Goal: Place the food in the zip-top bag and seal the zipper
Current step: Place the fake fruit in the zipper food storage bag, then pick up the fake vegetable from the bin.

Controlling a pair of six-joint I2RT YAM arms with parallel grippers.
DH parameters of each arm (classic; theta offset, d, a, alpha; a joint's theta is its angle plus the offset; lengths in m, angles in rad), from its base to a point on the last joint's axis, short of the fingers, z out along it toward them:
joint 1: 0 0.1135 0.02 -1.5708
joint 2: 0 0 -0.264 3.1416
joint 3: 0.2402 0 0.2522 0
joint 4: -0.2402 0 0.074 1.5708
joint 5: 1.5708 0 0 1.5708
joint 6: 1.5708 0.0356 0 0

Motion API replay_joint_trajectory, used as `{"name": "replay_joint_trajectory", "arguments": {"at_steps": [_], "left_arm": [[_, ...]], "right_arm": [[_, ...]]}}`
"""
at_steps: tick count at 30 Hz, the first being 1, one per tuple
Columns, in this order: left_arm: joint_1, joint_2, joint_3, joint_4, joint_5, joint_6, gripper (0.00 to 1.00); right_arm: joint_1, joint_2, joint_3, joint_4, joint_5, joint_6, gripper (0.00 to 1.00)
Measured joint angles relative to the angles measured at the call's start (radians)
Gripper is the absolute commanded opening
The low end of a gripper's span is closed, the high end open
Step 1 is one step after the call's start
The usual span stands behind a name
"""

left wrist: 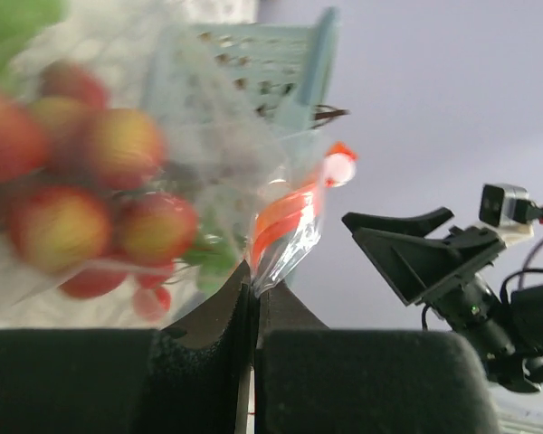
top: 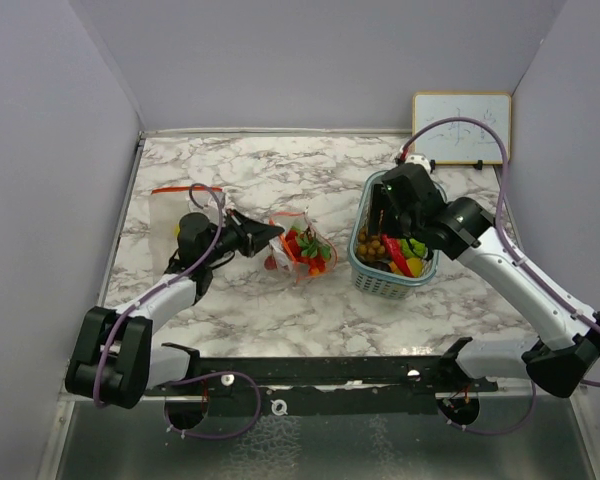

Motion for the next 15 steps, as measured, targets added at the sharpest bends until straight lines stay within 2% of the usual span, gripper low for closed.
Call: {"name": "replay_joint_trajectory", "arguments": {"at_steps": [4,10,12,15], "left_arm": [[0.000,0.030,0.005,-0.097,0.017,0.004,0.00],[-0.001,0.025,0.355,-0.360,0.019,0.191,0.00],[0.001,0.006,0.410,-0.389,0.020,0.235,0.00],[0.001,-0.015,0.405,-0.399,0.021,0.252,0.00]], "right_arm": [[-0.017,0.024,-0.060,-0.053,-0.023,0.021,0.66],[-0.049,0.042,-0.118,-0.071,-0.092,0.025,0.70],[-0.060,0.058,-0.141,-0.070,-0.116,0.014,0.72],[-0.080,0.094,-0.166,-0.055,-0.144,-0.005,0.72]]}}
